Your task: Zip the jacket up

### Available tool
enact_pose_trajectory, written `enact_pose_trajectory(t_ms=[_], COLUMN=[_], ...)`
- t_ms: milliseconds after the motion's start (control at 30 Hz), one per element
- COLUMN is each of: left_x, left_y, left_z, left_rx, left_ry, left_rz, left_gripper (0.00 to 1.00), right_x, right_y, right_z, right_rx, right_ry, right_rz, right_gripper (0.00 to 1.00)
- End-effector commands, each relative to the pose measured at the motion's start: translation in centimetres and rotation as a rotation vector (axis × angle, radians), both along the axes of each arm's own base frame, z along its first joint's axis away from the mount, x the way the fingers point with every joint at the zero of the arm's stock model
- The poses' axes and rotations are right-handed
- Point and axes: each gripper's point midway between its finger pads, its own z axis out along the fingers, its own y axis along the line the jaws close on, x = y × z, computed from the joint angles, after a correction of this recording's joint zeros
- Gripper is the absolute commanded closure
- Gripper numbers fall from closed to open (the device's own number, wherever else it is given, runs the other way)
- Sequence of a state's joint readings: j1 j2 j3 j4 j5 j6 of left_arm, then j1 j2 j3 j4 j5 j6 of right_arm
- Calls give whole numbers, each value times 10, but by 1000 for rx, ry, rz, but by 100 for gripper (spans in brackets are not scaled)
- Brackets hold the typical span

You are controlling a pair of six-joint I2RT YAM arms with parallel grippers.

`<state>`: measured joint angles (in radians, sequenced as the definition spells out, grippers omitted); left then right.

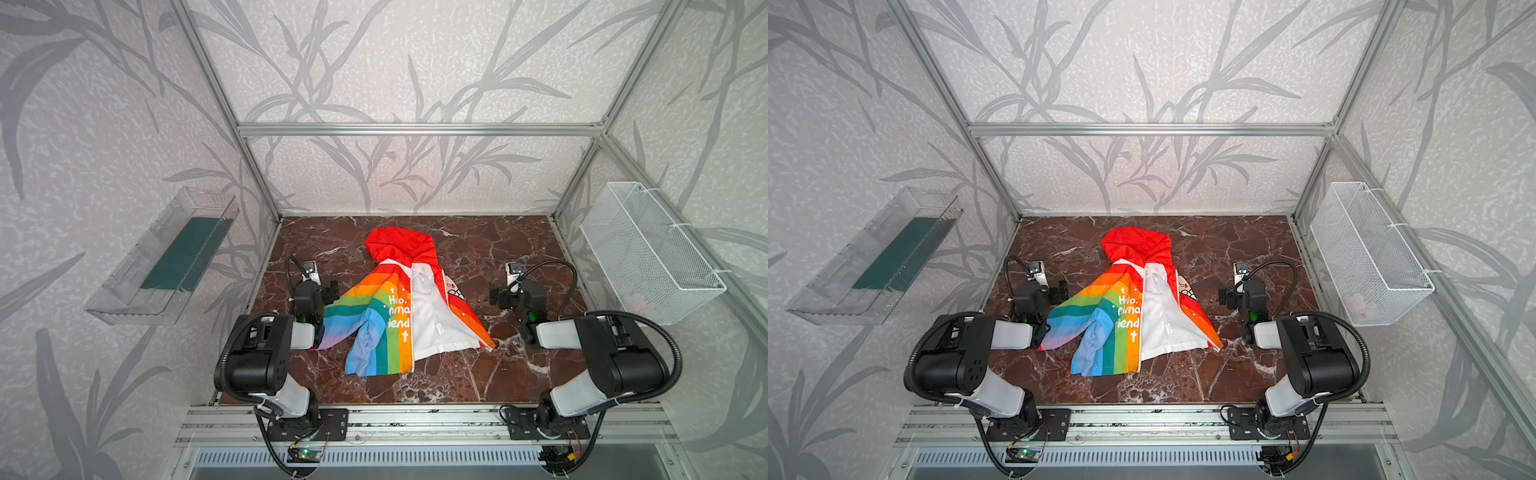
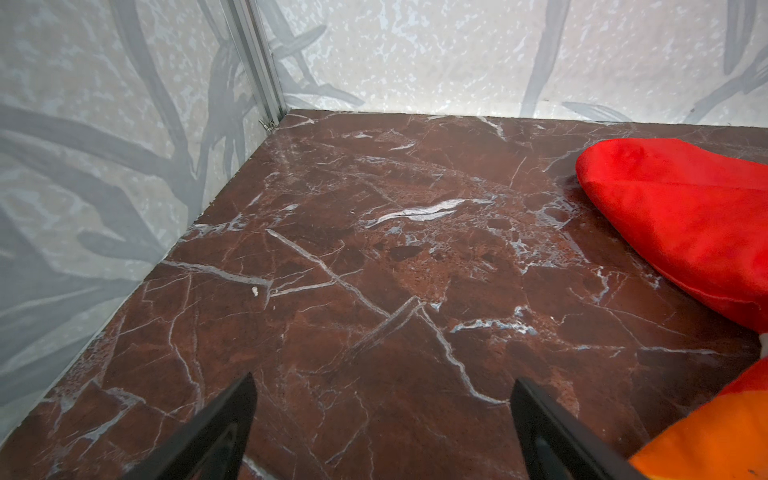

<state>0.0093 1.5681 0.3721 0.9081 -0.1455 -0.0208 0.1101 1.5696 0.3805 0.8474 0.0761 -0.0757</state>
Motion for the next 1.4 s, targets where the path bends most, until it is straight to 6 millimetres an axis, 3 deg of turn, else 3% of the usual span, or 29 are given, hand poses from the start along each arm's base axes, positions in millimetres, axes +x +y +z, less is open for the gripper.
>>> enact_pose_trajectory(t_ms=[0,133,233,333,467,600,700,833,900,1033,1200,1367], left_x=[6,6,-1,-10,-25,-49,-72,-102,-114,-132,-151,-156], left_y=[5,4,0,-22,-53,-88,-108,-126,-132,-135,-137,-150], left_z=[29,59,78,78,76,63,51,45,42,33,10,-7], left_rx=[36,72,9,-108,-286,-390,-479,-550,-574,-610,-635,-711], left_ry=[-31,19,68,161,222,303,352,384,378,385,454,475], left_rz=[59,96,113,36,-9,-83,-117,-170,-182,-181,-175,-200], left_gripper=[2,2,3,9,12,12,12,15,16,18,19,20], right_x=[8,0,-11,-27,-68,-123,-166,-205,-212,-216,-220,-215], right_y=[1,12,23,48,104,165,212,260,268,281,298,314], right_z=[20,47,65,79,83,69,54,40,32,25,12,-2], right_rx=[15,-34,-81,-9,118,249,420,570,584,585,629,644], right_ry=[-59,-115,18,158,383,592,751,866,918,981,1060,1111], right_rz=[3,34,-15,-1,88,186,244,320,321,347,378,390], right_gripper=[1,1,1,1,1,1,10,26,34,41,43,43])
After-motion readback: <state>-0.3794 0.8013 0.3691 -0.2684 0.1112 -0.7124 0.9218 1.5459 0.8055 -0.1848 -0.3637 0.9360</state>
